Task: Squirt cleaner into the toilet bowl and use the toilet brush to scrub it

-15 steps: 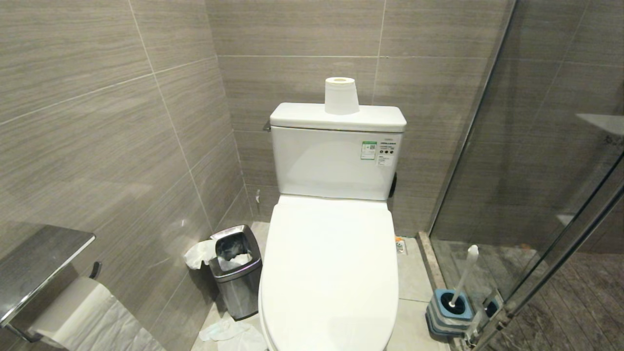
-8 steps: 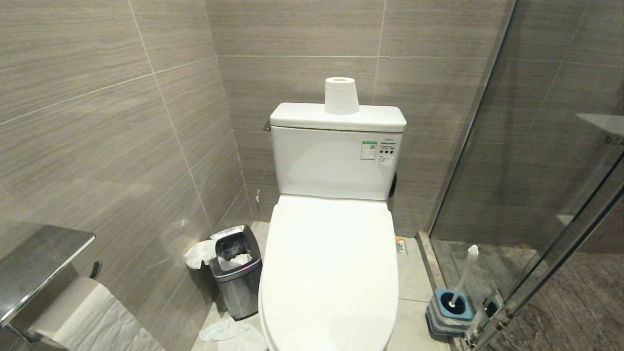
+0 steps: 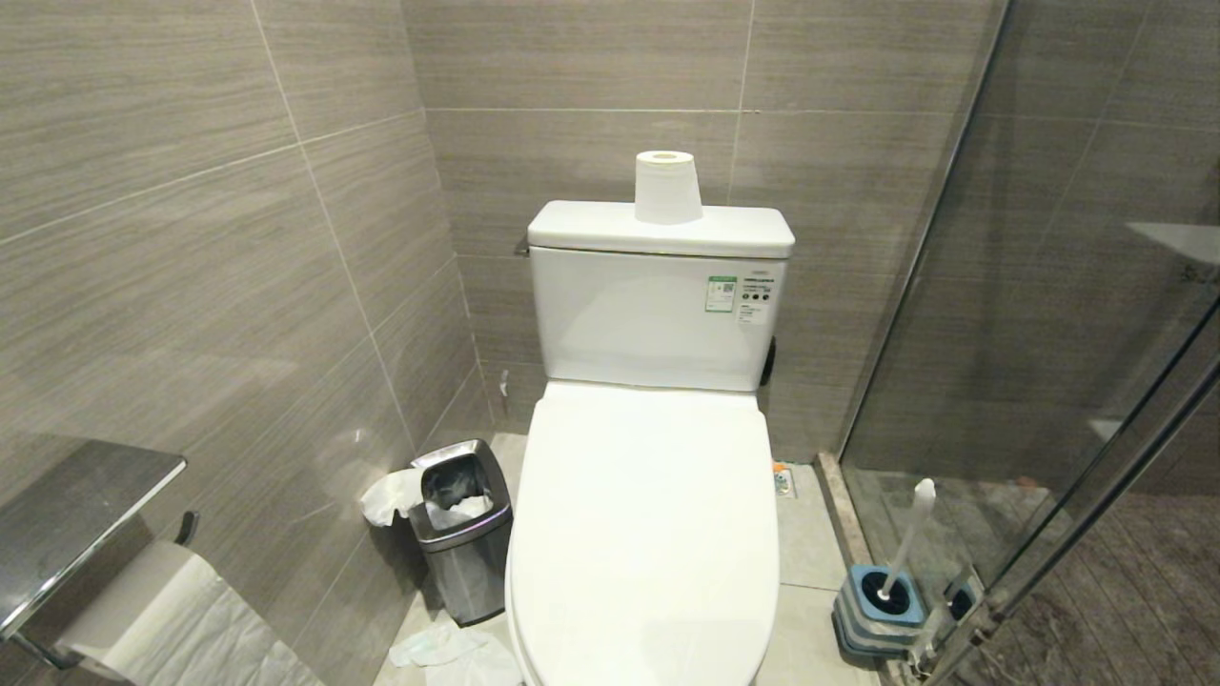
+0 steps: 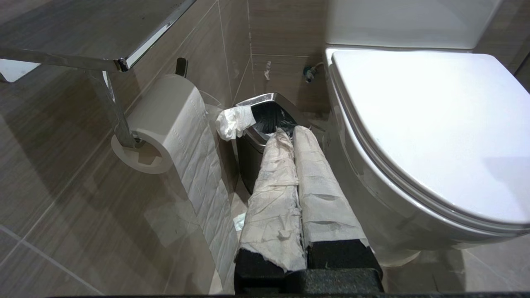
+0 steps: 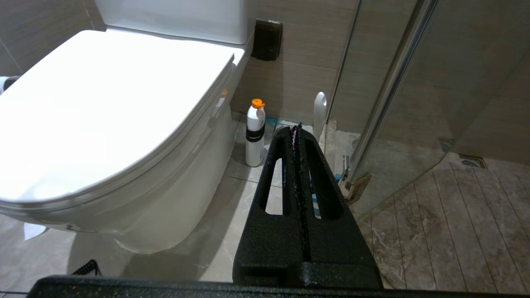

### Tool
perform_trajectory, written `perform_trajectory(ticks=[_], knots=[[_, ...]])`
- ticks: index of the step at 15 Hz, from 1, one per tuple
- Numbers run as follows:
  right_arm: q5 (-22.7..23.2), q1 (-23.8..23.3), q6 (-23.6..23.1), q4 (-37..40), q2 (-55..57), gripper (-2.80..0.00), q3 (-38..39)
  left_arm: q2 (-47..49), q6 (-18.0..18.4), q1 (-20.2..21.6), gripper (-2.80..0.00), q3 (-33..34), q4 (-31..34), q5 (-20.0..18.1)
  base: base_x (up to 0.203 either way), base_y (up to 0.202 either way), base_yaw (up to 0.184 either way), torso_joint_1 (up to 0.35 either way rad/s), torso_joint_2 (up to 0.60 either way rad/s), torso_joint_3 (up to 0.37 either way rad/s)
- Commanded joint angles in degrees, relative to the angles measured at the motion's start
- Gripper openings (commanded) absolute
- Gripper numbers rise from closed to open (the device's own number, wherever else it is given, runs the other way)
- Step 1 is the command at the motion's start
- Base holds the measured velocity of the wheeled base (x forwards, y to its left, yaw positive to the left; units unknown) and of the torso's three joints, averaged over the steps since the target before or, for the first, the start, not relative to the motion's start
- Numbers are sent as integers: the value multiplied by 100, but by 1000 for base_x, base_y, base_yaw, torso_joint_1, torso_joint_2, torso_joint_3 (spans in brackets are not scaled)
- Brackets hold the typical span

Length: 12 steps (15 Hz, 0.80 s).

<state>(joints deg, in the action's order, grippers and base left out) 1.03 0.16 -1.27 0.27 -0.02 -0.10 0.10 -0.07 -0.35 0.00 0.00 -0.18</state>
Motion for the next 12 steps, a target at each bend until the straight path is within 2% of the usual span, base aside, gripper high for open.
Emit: perform_trajectory(ticks=[1,12], knots=[[2,2,3,0,2,-280,1,0,-1,-2,-280,9,0,1,0,0,0,0,0,0],[2,2,-5,0,2,-280,1,8,-1,-8,-280,9,0,1,0,0,0,0,0,0]])
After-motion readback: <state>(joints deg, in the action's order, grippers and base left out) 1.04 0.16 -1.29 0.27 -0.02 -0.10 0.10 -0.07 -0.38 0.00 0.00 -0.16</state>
